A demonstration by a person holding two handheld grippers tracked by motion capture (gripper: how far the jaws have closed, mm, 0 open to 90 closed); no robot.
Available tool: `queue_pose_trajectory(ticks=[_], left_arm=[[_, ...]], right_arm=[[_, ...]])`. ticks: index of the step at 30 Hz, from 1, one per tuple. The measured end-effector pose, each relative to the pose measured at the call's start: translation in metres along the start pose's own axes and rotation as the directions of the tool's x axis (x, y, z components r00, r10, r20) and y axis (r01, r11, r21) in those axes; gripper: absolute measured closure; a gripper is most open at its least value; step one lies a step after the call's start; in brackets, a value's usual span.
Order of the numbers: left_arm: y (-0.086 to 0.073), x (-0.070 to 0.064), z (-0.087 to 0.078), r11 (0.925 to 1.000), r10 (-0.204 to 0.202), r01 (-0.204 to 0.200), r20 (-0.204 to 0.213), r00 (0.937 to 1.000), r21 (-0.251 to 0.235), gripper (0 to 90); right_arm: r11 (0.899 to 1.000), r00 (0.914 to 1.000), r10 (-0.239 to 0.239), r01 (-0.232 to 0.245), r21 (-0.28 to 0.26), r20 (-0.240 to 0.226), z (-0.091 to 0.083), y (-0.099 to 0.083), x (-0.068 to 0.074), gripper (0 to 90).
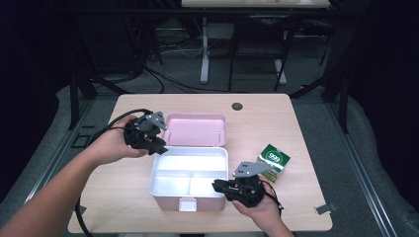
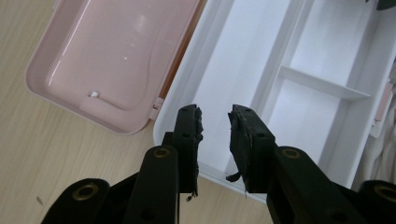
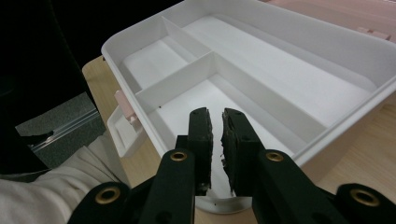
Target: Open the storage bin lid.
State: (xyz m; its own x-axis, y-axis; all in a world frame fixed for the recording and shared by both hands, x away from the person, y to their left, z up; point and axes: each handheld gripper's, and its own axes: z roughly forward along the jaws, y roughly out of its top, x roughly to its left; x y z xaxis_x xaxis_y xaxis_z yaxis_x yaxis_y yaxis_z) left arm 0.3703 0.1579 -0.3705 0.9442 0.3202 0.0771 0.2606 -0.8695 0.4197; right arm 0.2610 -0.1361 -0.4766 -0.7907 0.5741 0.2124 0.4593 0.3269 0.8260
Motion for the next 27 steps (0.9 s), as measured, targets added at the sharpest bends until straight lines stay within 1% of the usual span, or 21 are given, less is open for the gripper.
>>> queue_pose_trajectory(ticks=[1,2,5,6,8,9,10,12,13,14,15,16,17,18,21,22,23,24,26,27], left_arm=[[0.000,0.000,0.000,1.0000,0.000,0.000,0.000,1.0000,0.000,72.6],[0.002,-0.001,0.000,0.9999,0.013,-0.013,-0.004,0.9999,0.009,72.6],[0.008,-0.005,0.003,0.9991,0.033,-0.033,0.002,0.9994,0.026,73.3],[0.009,-0.006,0.004,0.9985,0.042,-0.042,0.003,0.9991,0.036,73.5],[0.012,-0.008,0.007,0.9967,0.061,-0.062,0.007,0.9981,0.053,73.6],[0.012,-0.008,0.007,0.9967,0.061,-0.062,0.007,0.9981,0.053,73.6],[0.015,-0.010,0.010,0.9931,0.088,-0.089,0.014,0.9960,0.076,73.6],[0.017,-0.014,0.014,0.9892,0.105,-0.107,0.022,0.9942,0.100,73.7],[0.018,-0.015,0.015,0.9859,0.120,-0.121,0.022,0.9926,0.115,73.8],[0.018,-0.015,0.015,0.9859,0.120,-0.121,0.022,0.9926,0.115,73.9],[0.021,-0.018,0.019,0.9808,0.136,-0.139,0.032,0.9901,0.137,74.1],[0.022,-0.020,0.021,0.9787,0.144,-0.147,0.032,0.9890,0.143,74.1],[0.022,-0.020,0.021,0.9787,0.144,-0.147,0.032,0.9890,0.143,74.1],[0.024,-0.022,0.024,0.9739,0.160,-0.165,0.042,0.9861,0.156,74.3],[0.028,-0.026,0.028,0.9672,0.181,-0.187,0.052,0.9821,0.172,74.5],[0.030,-0.027,0.030,0.9636,0.189,-0.196,0.056,0.9804,0.182,74.6],[0.030,-0.027,0.030,0.9636,0.189,-0.196,0.056,0.9804,0.182,74.7],[0.032,-0.030,0.033,0.9603,0.192,-0.200,0.060,0.9796,0.195,74.7],[0.034,-0.033,0.036,0.9527,0.211,-0.221,0.071,0.9749,0.208,74.7],[0.035,-0.035,0.037,0.9510,0.215,-0.226,0.076,0.9738,0.211,74.7]], right_arm=[[1.000,1.0000,0.000,0.000,0.000,0.000,0.000,0.000,0.000,82.1],[1.000,1.0000,0.000,0.000,-0.001,0.001,-0.001,0.000,0.000,82.1],[1.000,1.0000,0.001,-0.001,-0.012,0.005,-0.005,0.001,-0.001,82.0],[1.000,0.9999,0.000,0.000,-0.015,0.014,-0.006,0.001,-0.001,82.0],[1.000,0.9999,0.003,-0.003,-0.020,0.017,-0.009,0.001,-0.002,82.0],[1.000,0.9999,0.003,-0.003,-0.020,0.017,-0.009,0.001,-0.002,82.0],[1.000,0.9997,0.007,-0.006,-0.024,0.023,-0.011,0.001,-0.004,81.9],[1.000,0.9994,0.010,-0.009,-0.028,0.033,-0.013,0.001,-0.005,81.7],[0.999,0.9993,0.014,-0.013,-0.030,0.034,-0.014,0.001,-0.006,81.7],[0.999,0.9992,0.016,-0.015,-0.031,0.037,-0.014,0.001,-0.007,81.7],[0.999,0.9991,0.019,-0.018,-0.030,0.037,-0.015,0.000,-0.008,81.7],[0.999,0.9989,0.021,-0.019,-0.030,0.041,-0.016,0.000,-0.010,81.7],[0.999,0.9989,0.021,-0.019,-0.030,0.041,-0.016,0.000,-0.010,81.7],[0.999,0.9985,0.027,-0.025,-0.033,0.047,-0.017,0.000,-0.012,81.7],[0.999,0.9983,0.033,-0.031,-0.035,0.048,-0.019,-0.001,-0.014,81.6],[0.999,0.9980,0.035,-0.033,-0.035,0.052,-0.019,-0.002,-0.014,81.5],[0.999,0.9980,0.035,-0.033,-0.035,0.052,-0.019,-0.002,-0.014,81.5],[0.999,0.9978,0.037,-0.035,-0.035,0.054,-0.020,-0.002,-0.015,81.5],[0.998,0.9973,0.043,-0.041,-0.039,0.059,-0.022,-0.003,-0.017,81.5],[0.998,0.9972,0.045,-0.042,-0.041,0.059,-0.022,-0.003,-0.017,81.4]])
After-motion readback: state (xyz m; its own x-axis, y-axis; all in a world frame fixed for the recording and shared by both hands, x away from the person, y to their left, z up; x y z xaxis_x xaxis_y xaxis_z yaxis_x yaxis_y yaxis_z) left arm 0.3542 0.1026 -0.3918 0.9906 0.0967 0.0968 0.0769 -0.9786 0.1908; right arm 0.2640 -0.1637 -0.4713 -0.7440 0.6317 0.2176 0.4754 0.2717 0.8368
